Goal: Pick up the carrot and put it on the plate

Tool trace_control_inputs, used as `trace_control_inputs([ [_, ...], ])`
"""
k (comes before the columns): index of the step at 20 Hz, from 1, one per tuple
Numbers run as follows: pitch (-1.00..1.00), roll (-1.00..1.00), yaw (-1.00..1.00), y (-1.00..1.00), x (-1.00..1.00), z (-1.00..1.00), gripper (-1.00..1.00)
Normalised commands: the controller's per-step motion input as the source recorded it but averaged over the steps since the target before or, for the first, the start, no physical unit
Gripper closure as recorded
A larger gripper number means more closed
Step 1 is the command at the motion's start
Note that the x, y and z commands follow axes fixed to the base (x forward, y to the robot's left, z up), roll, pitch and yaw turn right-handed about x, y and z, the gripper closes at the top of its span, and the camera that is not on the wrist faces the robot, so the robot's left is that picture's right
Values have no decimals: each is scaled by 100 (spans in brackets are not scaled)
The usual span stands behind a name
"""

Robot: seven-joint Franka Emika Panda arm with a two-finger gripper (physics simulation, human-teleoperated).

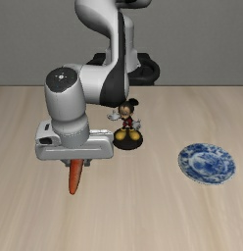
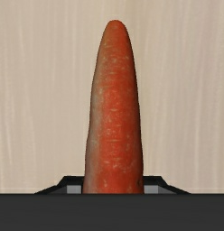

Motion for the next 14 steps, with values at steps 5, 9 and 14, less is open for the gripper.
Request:
trace_control_inputs([
  [5,0,0,0,100,0,0,100],
  [9,0,0,0,100,0,0,100],
  [14,0,0,0,100,0,0,100],
])
